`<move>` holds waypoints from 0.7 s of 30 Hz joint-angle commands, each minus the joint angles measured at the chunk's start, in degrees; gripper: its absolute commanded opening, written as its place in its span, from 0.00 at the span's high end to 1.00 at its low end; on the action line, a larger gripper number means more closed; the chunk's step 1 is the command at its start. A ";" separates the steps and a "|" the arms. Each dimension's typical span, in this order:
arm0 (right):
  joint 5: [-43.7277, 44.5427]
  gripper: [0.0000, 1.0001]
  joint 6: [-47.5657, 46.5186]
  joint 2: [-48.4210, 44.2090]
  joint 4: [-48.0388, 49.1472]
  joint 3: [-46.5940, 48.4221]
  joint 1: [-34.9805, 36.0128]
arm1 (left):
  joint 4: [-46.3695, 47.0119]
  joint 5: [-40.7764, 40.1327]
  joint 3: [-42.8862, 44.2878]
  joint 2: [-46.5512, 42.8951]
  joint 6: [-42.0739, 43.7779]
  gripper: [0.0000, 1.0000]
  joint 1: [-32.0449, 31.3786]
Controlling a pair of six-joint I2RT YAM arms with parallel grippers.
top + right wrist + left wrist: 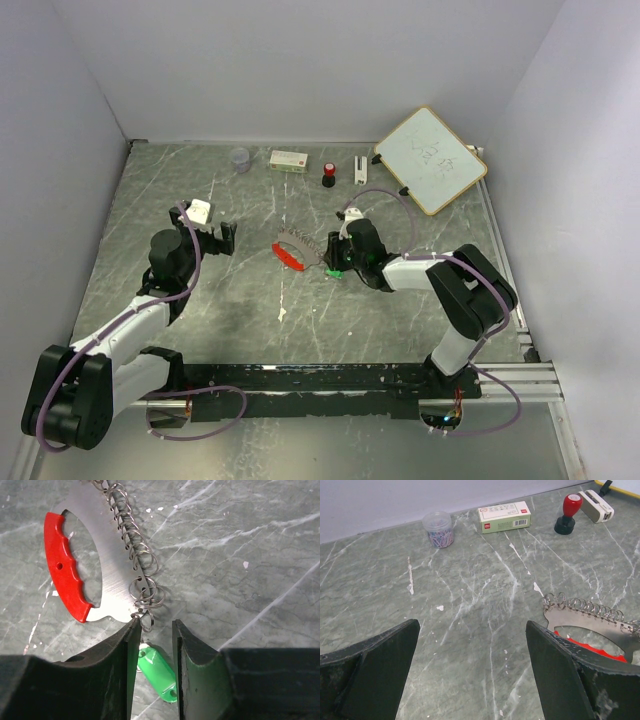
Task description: Remove the keys from the keyring
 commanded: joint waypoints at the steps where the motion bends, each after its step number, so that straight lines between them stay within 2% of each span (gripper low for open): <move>1: -2.21 0.68 1.22 0.12 2.44 -0.38 0.34 | 0.84 0.44 0.35 -0.11 0.66 0.01 -0.43; 21: -3.74 0.66 1.49 -0.44 2.83 -0.07 1.03 | 0.48 1.23 0.72 0.59 0.84 0.00 -0.43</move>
